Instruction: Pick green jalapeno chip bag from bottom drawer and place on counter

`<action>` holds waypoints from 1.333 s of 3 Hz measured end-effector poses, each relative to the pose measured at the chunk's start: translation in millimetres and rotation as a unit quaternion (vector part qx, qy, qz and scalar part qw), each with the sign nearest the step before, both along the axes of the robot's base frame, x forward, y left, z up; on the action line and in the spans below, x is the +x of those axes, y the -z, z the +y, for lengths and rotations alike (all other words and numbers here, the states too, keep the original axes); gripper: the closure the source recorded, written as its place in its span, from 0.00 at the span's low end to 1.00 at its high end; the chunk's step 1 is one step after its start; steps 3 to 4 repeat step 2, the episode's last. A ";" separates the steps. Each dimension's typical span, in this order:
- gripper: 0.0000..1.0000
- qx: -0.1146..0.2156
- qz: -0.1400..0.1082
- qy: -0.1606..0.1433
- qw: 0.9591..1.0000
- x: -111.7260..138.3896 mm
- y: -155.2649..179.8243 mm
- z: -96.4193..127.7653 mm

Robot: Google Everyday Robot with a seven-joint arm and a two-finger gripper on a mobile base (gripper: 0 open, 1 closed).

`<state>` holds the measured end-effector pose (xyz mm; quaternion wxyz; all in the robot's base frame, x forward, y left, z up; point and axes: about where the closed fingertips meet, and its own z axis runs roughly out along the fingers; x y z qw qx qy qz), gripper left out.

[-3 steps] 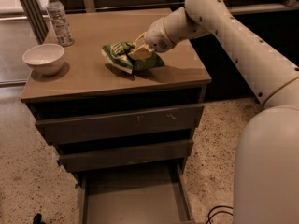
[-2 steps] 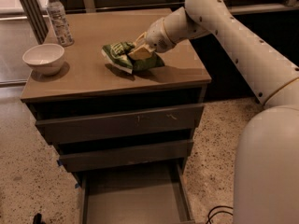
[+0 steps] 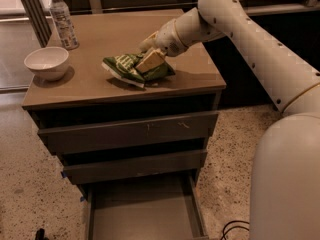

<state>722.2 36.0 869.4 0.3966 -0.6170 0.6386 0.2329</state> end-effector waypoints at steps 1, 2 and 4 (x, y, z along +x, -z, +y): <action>0.00 0.000 0.000 0.000 1.000 0.0 0.1 0.1; 0.00 0.000 0.000 0.000 1.000 0.0 0.1 0.1; 0.00 0.000 0.000 0.000 1.000 0.0 0.1 0.1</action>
Offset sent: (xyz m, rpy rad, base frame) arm 0.0000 0.0000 0.0000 0.0000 0.0000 0.0000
